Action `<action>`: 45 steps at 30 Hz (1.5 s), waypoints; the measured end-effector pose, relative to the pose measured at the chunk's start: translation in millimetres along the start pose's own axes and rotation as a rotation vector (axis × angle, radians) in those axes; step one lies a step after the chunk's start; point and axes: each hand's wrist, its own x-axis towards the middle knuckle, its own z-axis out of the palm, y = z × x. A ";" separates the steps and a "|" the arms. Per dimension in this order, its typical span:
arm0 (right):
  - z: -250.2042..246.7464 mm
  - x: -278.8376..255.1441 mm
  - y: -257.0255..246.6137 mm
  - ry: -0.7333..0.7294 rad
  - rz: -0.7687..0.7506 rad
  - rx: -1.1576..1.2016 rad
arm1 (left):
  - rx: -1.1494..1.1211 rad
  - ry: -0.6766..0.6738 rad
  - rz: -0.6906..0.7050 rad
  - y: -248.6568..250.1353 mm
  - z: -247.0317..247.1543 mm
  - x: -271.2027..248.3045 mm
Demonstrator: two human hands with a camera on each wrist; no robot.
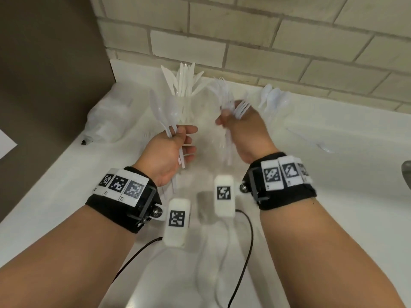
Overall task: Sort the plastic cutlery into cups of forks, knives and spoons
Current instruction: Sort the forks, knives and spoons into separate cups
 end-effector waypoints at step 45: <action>-214.0 65.4 113.2 0.186 0.548 -0.915 | 0.320 -0.226 0.262 26.8 127.4 52.9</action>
